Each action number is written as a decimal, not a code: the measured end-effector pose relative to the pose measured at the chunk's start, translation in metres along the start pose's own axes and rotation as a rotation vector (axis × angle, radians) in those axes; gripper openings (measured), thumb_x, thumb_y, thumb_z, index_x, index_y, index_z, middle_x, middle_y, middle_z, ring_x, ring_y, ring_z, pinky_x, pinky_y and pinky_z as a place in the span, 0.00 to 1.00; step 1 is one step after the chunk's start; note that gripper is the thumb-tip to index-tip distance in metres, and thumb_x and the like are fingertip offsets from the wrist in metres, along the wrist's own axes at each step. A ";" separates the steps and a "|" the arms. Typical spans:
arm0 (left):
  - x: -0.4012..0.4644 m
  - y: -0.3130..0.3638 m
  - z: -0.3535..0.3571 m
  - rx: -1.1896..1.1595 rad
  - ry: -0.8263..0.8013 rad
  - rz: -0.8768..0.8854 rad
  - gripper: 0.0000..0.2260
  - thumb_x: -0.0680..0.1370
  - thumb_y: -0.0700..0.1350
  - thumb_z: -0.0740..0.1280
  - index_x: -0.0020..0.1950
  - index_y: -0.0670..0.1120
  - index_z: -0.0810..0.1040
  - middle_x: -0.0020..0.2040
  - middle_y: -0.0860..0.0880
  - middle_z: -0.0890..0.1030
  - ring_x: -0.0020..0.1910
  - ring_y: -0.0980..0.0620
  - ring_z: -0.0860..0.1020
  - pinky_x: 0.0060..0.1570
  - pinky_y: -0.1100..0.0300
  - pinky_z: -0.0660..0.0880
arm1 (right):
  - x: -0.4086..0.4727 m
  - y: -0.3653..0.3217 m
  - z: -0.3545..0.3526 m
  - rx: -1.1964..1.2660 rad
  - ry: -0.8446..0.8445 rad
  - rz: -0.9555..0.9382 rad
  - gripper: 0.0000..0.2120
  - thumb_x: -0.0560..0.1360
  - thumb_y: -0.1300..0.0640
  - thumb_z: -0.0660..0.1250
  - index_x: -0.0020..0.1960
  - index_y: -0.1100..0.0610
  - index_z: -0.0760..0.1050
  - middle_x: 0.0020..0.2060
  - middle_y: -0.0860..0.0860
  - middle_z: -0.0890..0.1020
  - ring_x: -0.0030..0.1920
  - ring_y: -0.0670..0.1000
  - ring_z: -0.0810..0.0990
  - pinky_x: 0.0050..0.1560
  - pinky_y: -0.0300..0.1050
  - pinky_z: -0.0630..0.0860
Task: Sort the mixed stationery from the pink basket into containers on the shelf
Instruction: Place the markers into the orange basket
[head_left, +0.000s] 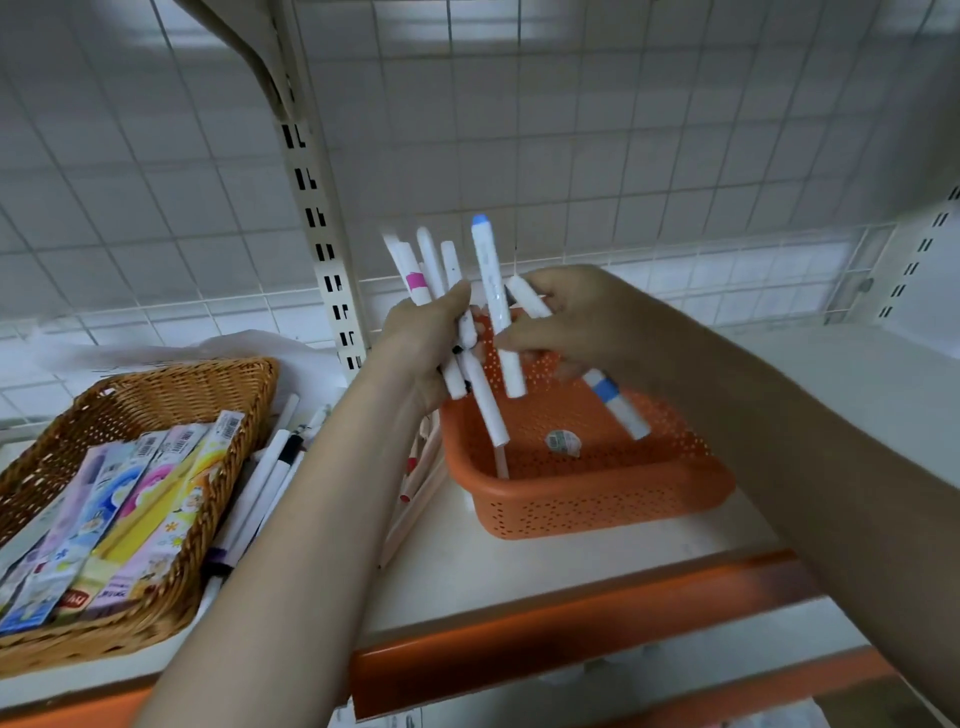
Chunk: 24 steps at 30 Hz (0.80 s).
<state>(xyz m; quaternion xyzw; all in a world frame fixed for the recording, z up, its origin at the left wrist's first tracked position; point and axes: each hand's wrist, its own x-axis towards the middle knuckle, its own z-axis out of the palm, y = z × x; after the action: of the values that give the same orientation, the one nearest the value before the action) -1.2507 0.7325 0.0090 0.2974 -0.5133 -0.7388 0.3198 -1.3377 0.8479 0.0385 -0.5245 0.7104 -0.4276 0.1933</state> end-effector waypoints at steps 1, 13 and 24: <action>0.001 0.002 -0.003 -0.003 0.002 0.005 0.09 0.80 0.43 0.63 0.45 0.39 0.74 0.33 0.45 0.74 0.26 0.52 0.73 0.26 0.63 0.73 | 0.004 0.003 -0.010 -0.032 0.020 -0.016 0.06 0.72 0.60 0.71 0.48 0.55 0.79 0.31 0.48 0.77 0.25 0.39 0.73 0.25 0.33 0.70; -0.018 0.004 -0.022 -0.112 0.000 0.038 0.09 0.79 0.43 0.64 0.41 0.41 0.73 0.29 0.48 0.74 0.25 0.55 0.72 0.23 0.65 0.72 | 0.044 0.074 -0.015 -0.457 -0.222 -0.361 0.03 0.73 0.63 0.69 0.43 0.58 0.81 0.47 0.54 0.84 0.48 0.49 0.82 0.49 0.40 0.77; -0.026 0.001 -0.024 -0.038 -0.026 0.040 0.09 0.79 0.42 0.64 0.40 0.40 0.74 0.31 0.47 0.75 0.27 0.55 0.72 0.23 0.65 0.72 | 0.069 0.064 -0.012 -0.235 -0.065 0.130 0.19 0.81 0.49 0.55 0.47 0.63 0.77 0.35 0.53 0.77 0.32 0.49 0.75 0.34 0.39 0.71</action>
<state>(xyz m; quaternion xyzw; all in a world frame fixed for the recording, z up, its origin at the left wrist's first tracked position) -1.2156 0.7386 0.0057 0.2716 -0.5092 -0.7455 0.3333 -1.4093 0.7956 0.0049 -0.5101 0.7814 -0.3107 0.1807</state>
